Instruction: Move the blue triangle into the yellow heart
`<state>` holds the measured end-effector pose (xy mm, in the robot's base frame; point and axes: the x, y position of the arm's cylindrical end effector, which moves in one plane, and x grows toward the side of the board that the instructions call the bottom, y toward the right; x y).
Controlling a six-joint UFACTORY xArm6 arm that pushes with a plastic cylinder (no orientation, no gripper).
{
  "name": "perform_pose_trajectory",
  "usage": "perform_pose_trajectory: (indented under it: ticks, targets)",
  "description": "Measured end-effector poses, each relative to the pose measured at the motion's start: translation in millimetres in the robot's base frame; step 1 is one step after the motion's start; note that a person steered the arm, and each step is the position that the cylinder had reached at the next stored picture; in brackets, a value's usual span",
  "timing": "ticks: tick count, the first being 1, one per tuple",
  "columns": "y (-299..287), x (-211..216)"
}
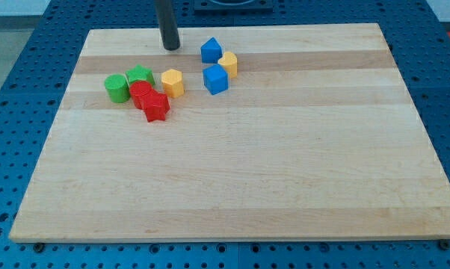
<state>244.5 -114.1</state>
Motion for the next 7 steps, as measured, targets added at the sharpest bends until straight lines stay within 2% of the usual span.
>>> perform_pose_trajectory:
  ticks: [2,3,4,5,6,7]
  targets:
    - [42,40]
    - [50,45]
    - [18,45]
    - [-2,29]
    - [13,0]
    - [45,-4]
